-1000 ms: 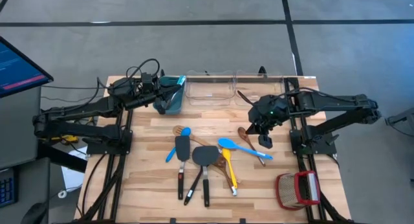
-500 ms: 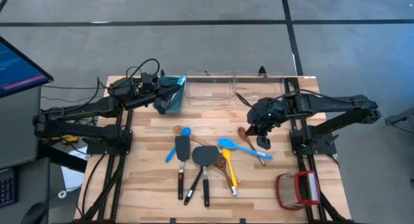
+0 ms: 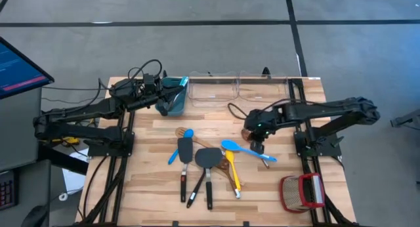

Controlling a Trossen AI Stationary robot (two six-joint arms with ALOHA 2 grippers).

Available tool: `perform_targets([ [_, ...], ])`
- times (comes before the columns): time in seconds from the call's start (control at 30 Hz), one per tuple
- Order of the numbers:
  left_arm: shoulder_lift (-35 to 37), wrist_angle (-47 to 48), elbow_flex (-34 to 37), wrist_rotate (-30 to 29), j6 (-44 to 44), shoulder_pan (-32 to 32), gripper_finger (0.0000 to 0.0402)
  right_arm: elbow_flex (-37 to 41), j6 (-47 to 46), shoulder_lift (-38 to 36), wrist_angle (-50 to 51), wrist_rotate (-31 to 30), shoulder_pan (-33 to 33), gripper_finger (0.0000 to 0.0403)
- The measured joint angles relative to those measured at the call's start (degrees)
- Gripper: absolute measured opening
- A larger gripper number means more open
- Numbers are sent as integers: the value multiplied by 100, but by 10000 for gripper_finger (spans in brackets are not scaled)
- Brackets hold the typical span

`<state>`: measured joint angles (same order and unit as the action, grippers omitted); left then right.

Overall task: Pick & Place Kitchen Items
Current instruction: Put the blue serving spoon into the right transparent bin

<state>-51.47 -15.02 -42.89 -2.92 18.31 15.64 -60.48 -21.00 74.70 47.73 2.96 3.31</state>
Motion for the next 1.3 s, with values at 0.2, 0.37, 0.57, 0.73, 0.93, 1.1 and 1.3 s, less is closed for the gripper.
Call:
perform_targets([
  [0.2, 1, -5, 0, 0, 0, 0, 2, 3, 38, 697, 72, 15, 108, 0],
  [0.37, 1, -3, 0, 0, 0, 0, 2, 5, 193, 1143, 222, 20, 154, 0],
  [0.57, 1, -3, 0, 0, 0, 0, 2, 3, 204, 1388, 247, 20, 155, 0],
  [0.73, 1, 2, 0, 0, 0, 1, 2, 10, 201, 1499, 321, 20, 155, 0],
  [0.93, 1, -5, 0, 0, 0, 2, 2, 2, 166, 1606, 274, 13, 155, 2],
  [1.1, 1, 3, 0, 0, 0, 1, 2, -8, 77, 1732, 262, 2, 158, 40],
  [1.3, 1, 3, 0, 0, 0, 2, 2, 2, 77, 1949, 331, 8, 160, 121],
])
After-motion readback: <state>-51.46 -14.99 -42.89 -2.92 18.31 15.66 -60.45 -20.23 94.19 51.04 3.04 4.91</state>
